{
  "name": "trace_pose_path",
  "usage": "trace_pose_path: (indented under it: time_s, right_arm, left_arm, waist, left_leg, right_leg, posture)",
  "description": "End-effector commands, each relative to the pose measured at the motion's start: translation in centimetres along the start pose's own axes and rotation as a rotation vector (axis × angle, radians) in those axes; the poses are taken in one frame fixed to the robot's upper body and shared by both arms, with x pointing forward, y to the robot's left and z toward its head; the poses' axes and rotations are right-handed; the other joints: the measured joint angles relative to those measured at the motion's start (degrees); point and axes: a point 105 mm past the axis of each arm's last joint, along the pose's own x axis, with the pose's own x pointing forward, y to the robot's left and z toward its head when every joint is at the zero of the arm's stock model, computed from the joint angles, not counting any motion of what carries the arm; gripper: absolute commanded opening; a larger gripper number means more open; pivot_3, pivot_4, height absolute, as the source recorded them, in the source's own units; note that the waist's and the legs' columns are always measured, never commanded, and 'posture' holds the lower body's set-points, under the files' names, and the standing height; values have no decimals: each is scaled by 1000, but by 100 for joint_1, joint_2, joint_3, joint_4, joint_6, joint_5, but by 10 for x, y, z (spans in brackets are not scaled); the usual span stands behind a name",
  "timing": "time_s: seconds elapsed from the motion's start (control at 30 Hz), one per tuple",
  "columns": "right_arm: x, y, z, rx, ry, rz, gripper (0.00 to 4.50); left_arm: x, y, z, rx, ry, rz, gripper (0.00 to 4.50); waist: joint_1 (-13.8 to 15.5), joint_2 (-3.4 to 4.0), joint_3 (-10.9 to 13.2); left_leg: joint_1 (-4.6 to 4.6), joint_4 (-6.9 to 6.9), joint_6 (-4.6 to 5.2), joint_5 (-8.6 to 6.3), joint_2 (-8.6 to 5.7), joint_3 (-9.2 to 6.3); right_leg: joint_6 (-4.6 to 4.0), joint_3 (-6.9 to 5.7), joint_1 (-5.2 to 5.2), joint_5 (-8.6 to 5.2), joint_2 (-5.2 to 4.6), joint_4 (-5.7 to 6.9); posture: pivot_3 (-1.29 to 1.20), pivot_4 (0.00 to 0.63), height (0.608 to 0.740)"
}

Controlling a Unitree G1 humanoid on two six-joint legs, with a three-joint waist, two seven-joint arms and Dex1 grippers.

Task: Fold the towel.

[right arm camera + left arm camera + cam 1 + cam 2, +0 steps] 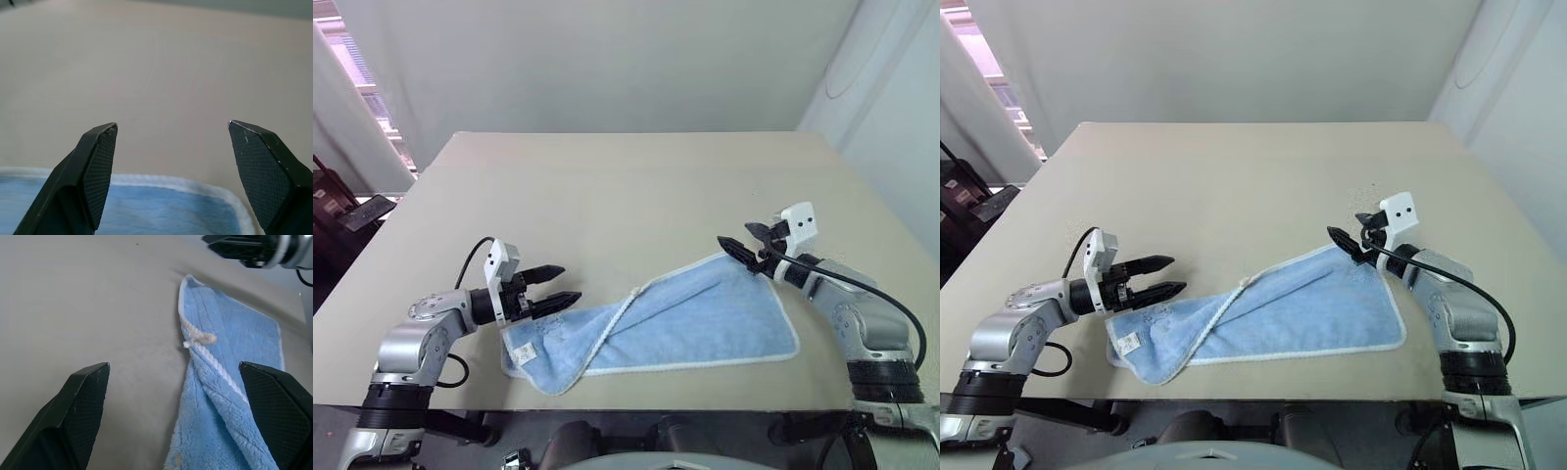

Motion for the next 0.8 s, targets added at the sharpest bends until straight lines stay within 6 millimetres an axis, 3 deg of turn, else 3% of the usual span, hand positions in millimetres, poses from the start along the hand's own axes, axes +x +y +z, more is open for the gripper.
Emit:
trace_pose_path:
  time_s: [0.03, 0.1, 0.27, 0.67, 0.8]
  right_arm:
    - [15, -12, -2, 21, 45, -22, 3794]
    - [23, -20, -15, 54, 116, -35, 3794]
    - [19, -33, -29, 53, 192, -33, 3794]
    - [18, -31, -44, 17, 307, 53, 3794]
    - [22, -31, -43, -39, 303, 42, 2472]
  left_arm:
    - [-2, -12, 11, 44, 1, -48, 4461]
    - [-5, -16, 9, 43, 8, -50, 4461]
    - [-6, -26, 5, 44, 16, -43, 4461]
    - [-15, -26, -5, 33, 29, -3, 4461]
    - [-16, -23, -7, 34, 27, -4, 4500]
  waist:
    - [-6, 1, 0]
    - [-26, 2, 1]
    - [10, 6, 3]
    - [-11, 7, 1]
    - [-14, 6, 0]
  left_leg:
    - [-7, 0, 0, 0, 0, 2]
    - [-4, 1, 0, 0, 0, 11]
    - [-1, -1, 1, 0, 0, 12]
    - [7, 1, 1, 0, 2, 14]
    - [10, 3, 0, 0, 2, 14]
  right_leg:
    - [0, 0, -6, 0, -1, 0]
    - [0, 8, -6, 1, -1, 0]
    - [-1, 11, -6, 0, -1, 1]
    - [0, 11, 1, 1, 0, 2]
    - [0, 12, 4, 1, 0, 2]
  posture:
    - [0, 0, 724]
    - [0, 0, 724]
    - [0, 0, 724]
    - [0, 0, 724]
    - [0, 0, 724]
